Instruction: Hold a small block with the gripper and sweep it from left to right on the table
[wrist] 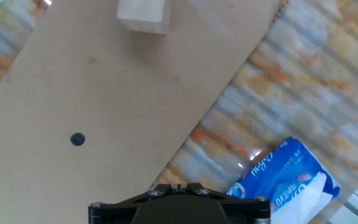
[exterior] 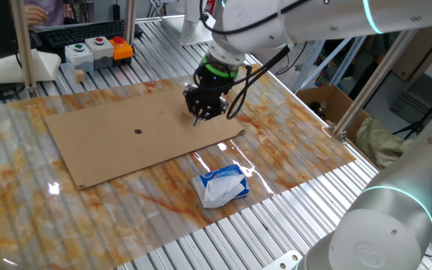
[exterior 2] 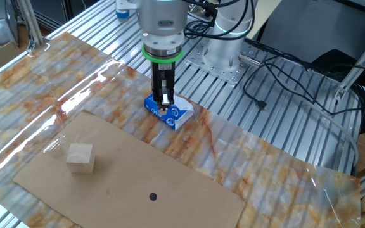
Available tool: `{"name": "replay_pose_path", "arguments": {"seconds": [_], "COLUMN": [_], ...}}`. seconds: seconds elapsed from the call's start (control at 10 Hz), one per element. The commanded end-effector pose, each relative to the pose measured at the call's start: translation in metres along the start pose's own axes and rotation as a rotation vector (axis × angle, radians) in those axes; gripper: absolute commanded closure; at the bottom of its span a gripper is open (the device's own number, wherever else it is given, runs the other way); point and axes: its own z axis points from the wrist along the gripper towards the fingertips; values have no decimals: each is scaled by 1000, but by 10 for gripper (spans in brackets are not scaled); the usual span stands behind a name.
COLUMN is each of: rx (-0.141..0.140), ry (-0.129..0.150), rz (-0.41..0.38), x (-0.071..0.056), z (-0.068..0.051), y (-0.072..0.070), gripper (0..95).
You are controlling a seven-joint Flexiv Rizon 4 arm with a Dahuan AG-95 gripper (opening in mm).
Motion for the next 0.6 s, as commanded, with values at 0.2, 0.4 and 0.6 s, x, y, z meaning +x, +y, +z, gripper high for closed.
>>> {"name": "replay_pose_path", "arguments": {"seconds": [0.2, 0.4, 0.6], "rx": [61, 57, 58], "ry": [-32, -27, -28], "rz": [-264, -276, -286], "x": [-20, -38, -60], "z": [7, 3, 4], "y": [3, 14, 22], "gripper": [950, 950, 950]}}
